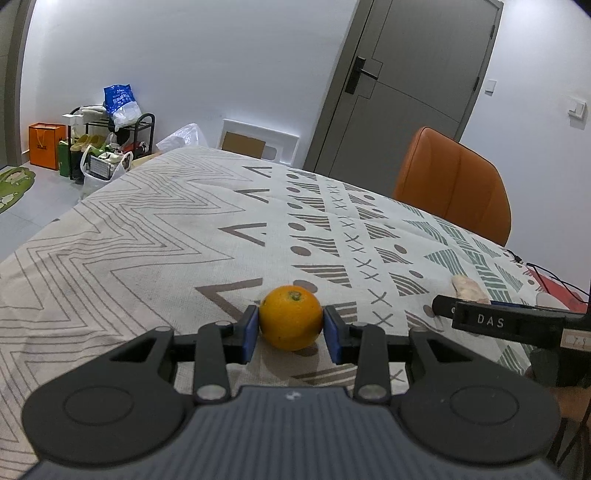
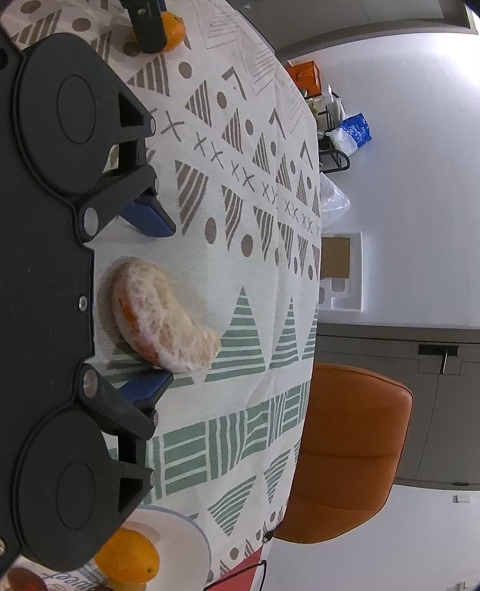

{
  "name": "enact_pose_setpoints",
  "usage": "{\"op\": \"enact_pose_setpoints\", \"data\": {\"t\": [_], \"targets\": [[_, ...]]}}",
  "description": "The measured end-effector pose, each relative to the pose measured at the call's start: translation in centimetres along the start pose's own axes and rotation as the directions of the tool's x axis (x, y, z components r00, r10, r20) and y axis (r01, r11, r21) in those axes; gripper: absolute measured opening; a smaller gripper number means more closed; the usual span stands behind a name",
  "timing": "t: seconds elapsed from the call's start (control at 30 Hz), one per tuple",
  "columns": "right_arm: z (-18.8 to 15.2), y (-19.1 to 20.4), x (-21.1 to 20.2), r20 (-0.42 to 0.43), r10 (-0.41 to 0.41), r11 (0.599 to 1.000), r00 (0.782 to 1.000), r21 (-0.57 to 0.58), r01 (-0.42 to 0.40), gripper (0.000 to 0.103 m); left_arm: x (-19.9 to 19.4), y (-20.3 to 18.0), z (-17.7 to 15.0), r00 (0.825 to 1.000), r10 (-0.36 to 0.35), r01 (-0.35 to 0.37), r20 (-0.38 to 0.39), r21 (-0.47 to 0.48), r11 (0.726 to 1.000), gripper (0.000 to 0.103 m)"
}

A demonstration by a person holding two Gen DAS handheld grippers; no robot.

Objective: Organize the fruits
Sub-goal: 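Grasp a mandarin orange with the left tool while the right tool closes on a wrapped citrus piece, then carry the wrapped citrus with the right tool while the left tool carries the mandarin to the bowl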

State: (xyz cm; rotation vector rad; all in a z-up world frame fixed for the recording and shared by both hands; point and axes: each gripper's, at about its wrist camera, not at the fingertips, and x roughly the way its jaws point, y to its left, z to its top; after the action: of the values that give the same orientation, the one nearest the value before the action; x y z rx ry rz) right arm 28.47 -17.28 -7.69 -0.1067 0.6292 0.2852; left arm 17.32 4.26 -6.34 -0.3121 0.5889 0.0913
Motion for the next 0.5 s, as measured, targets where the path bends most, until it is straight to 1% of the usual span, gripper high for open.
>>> {"op": "enact_pose_setpoints", "data": {"t": [0.03,0.13,0.2,0.27,0.37,0.43,0.5], "targets": [[0.1,0.0,0.1,0.001,0.002,1.0,1.0,-0.003,-0.002,0.073,0.0,0.0,0.0,1.0,0.0,0.0,0.001,0.001,1.0,0.036],[0.2,0.1,0.1,0.006,0.015,1.0,1.0,-0.011,-0.015,0.066,0.0,0.0,0.0,1.0,0.0,0.0,0.0,0.0,1.0,0.036],[0.2,0.2,0.0,0.01,0.021,1.0,1.0,-0.02,-0.021,0.057,0.0,0.0,0.0,1.0,0.002,-0.002,0.0,-0.001,1.0,0.036],[0.2,0.5,-0.1,0.013,0.023,0.999,1.0,-0.033,-0.022,0.051,0.0,-0.1,0.0,1.0,0.006,-0.006,0.002,0.001,1.0,0.036],[0.1,0.6,-0.4,0.012,0.027,0.999,1.0,-0.046,-0.026,0.049,-0.1,-0.2,0.0,1.0,0.01,-0.01,0.003,0.001,1.0,0.036],[0.0,0.6,-0.6,0.014,0.031,0.998,0.999,-0.05,-0.03,0.043,-0.2,-0.3,0.0,1.0,0.013,-0.013,0.004,0.003,1.0,0.036],[0.0,0.5,-1.0,0.015,0.033,0.998,0.999,-0.046,-0.032,0.041,-0.3,-0.4,0.0,1.0,0.014,-0.014,0.004,0.004,1.0,0.036]]}}
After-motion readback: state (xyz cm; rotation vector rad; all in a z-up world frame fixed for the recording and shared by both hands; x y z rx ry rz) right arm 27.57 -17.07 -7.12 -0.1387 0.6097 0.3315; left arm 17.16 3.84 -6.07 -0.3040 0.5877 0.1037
